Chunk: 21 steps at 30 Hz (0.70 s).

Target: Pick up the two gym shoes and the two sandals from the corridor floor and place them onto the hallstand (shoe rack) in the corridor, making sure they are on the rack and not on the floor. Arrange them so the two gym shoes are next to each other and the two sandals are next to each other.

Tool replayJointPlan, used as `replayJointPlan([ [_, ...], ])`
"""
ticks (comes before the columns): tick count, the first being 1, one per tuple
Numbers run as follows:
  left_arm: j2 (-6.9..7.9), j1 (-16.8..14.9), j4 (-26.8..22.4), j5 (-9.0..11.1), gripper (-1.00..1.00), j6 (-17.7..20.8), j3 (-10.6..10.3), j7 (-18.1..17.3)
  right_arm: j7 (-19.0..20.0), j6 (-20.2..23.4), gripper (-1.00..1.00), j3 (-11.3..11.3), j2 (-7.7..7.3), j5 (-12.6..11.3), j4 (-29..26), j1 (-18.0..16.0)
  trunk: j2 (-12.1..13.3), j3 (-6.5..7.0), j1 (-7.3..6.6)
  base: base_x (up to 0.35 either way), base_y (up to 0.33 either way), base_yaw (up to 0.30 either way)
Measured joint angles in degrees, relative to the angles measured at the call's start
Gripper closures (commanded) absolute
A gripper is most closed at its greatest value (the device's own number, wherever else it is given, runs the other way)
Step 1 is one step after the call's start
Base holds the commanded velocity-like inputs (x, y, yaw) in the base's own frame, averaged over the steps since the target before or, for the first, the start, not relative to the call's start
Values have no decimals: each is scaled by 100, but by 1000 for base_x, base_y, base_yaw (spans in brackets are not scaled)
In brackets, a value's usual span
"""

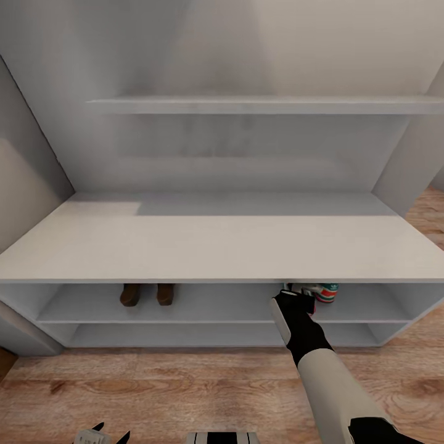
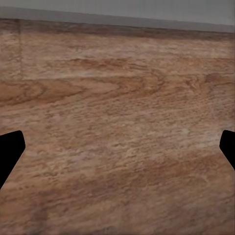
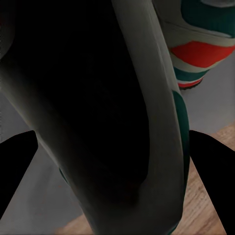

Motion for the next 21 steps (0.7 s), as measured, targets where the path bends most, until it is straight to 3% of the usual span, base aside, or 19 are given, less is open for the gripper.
replayJointPlan([
  [21, -1, 0, 1, -1, -100, 7, -1, 0, -2, 0, 100, -3, 0, -37, -9, 0, 0, 0, -1, 28, -9, 0],
])
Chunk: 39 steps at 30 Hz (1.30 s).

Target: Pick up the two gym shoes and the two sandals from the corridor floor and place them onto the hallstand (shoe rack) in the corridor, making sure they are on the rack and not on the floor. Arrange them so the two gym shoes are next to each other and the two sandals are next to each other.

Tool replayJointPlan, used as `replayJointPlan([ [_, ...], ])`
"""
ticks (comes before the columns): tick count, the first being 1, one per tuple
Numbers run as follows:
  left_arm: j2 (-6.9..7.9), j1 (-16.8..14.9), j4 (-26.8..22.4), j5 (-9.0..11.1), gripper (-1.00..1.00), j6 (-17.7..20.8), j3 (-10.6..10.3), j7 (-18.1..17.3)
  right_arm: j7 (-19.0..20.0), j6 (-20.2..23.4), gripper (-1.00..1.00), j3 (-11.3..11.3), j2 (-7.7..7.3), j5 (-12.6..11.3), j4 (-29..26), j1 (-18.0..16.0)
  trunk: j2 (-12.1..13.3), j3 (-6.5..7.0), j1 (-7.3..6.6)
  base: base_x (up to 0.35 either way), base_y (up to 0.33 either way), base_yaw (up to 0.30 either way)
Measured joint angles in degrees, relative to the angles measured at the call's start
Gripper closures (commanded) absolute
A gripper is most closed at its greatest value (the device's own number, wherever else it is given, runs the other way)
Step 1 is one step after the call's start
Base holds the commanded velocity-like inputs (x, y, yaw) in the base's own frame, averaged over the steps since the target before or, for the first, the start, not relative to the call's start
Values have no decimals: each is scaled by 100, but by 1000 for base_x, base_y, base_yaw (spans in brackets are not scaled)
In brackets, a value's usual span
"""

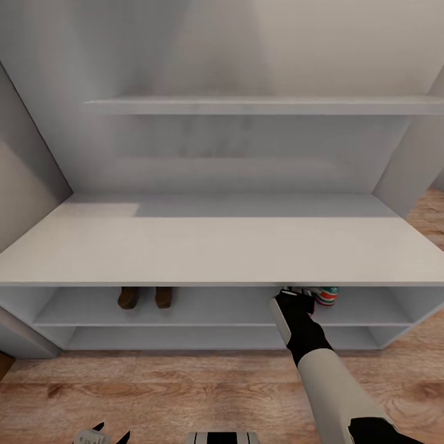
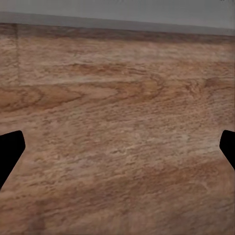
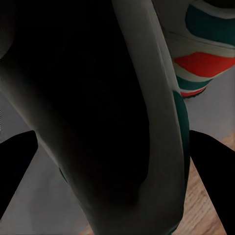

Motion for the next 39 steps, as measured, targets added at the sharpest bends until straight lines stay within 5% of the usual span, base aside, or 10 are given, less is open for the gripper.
replayJointPlan([
  [8, 7, 0, 0, -3, -100, -1, 1, 0, 8, -22, 100, 1, 0, -7, -1, 0, 0, 0, 1, 9, -3, 0],
  [9, 8, 0, 0, -2, -100, 0, 2, 0, 10, -26, -100, 3, 0, -2, 2, 0, 0, 0, 1, 2, 0, 0],
  [28, 9, -1, -1, 2, -100, -7, 4, 0, 10, -44, -100, -2, 0, -57, 249, 2, 1, -1, 3, -6, 0, 0],
  [39, 9, 1, -1, 2, -100, -7, 5, 0, 10, -44, -100, -4, 0, -57, 248, 2, 1, -1, 6, -243, -17, 0],
])
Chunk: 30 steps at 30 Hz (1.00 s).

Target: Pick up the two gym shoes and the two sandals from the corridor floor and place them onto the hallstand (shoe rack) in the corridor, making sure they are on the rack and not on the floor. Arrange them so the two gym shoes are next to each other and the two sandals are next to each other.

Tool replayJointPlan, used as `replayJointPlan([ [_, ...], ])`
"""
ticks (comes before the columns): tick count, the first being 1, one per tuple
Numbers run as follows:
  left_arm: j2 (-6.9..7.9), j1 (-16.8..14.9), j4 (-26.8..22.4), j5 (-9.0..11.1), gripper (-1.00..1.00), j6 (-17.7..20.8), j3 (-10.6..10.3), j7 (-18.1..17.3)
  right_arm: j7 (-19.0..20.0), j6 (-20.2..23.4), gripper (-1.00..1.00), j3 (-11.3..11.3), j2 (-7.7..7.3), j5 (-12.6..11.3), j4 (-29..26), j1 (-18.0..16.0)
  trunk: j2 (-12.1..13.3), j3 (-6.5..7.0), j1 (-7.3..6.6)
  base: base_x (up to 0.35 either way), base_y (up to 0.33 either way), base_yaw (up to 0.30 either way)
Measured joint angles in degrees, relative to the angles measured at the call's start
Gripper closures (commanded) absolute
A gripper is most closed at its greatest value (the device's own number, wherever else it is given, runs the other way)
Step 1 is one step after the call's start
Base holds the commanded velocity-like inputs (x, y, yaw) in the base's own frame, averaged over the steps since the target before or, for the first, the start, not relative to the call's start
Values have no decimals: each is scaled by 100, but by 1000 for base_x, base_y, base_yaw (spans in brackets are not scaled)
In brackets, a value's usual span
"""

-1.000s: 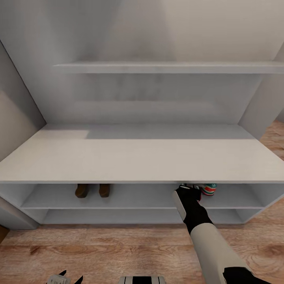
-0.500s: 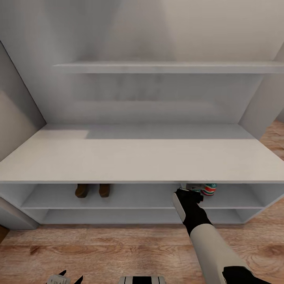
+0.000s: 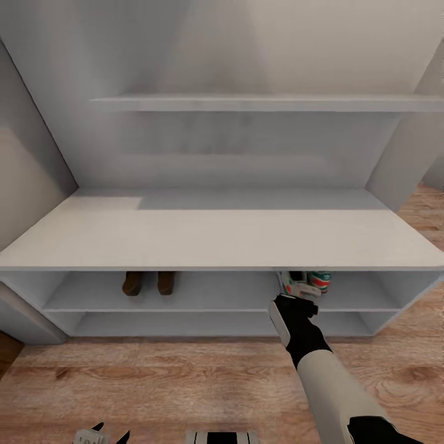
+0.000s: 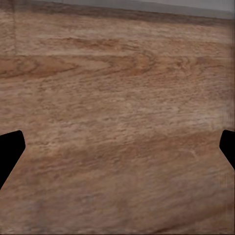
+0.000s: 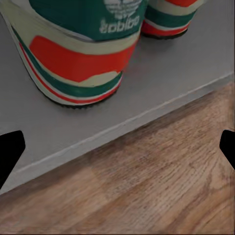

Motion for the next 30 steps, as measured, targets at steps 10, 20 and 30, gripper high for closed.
replayJointPlan([
  [10, 0, 0, 0, 0, -100, 0, -2, 0, 0, 0, -100, -3, 0, -1, 0, 0, 0, 0, 0, -328, -2, 0],
  [20, 0, 0, 0, 0, -100, 0, 2, 0, 0, 0, -100, 3, 0, -1, 0, 0, 0, 0, 0, -336, 0, 0],
  [30, 0, 0, 0, 2, -100, 6, 6, 2, 2, -2, -100, 4, 0, -2, 0, 0, 0, 0, 0, -337, 2, 0],
])
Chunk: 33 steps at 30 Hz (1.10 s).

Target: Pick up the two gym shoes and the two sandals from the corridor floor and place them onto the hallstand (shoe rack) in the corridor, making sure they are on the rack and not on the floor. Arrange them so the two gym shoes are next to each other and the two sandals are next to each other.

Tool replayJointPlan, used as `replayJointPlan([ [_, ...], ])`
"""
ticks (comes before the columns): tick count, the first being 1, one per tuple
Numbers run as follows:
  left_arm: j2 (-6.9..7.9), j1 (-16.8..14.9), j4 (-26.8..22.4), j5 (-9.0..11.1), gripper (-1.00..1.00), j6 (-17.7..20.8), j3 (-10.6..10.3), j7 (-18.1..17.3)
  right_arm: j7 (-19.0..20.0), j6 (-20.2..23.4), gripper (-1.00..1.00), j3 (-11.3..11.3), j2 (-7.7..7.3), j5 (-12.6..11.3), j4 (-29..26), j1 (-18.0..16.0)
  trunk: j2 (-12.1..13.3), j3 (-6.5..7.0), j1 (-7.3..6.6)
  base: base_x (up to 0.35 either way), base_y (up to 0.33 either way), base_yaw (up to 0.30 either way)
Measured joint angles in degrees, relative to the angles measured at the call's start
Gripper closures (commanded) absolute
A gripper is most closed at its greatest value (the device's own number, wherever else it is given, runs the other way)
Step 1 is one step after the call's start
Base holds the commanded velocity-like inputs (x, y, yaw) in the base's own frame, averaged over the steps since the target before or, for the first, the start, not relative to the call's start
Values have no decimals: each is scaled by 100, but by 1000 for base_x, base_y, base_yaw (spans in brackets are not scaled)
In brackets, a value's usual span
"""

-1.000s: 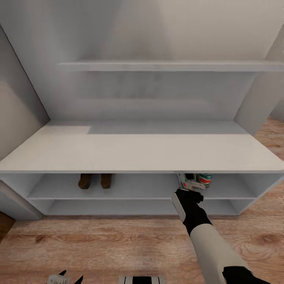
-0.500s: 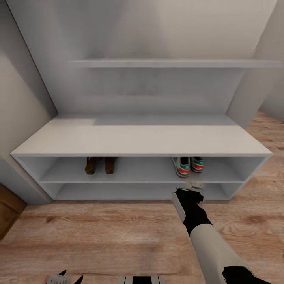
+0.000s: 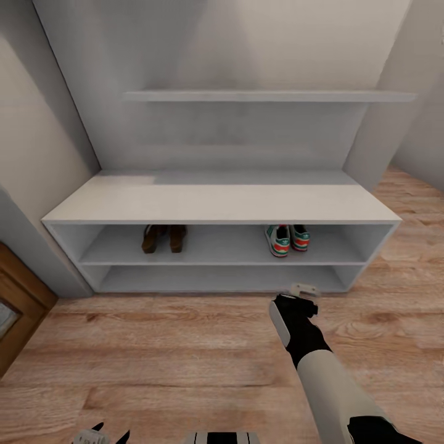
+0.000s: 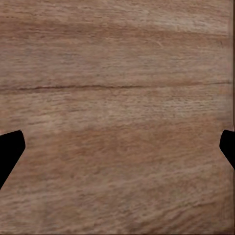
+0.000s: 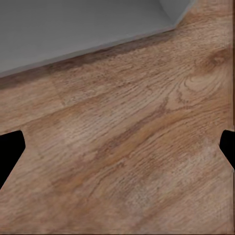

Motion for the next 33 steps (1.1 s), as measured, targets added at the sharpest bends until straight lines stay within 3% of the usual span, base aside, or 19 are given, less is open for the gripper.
replayJointPlan([
  [13, 0, 0, -1, 6, -100, 3, 20, 10, 5, -5, -100, 13, 0, -5, 0, 0, 0, 0, -2, -256, 69, 0],
  [33, 10, -1, 0, 6, -100, -6, 42, 0, 7, -7, -100, 18, 0, -2, 53, 0, 0, 0, -4, -26, 12, 0],
])
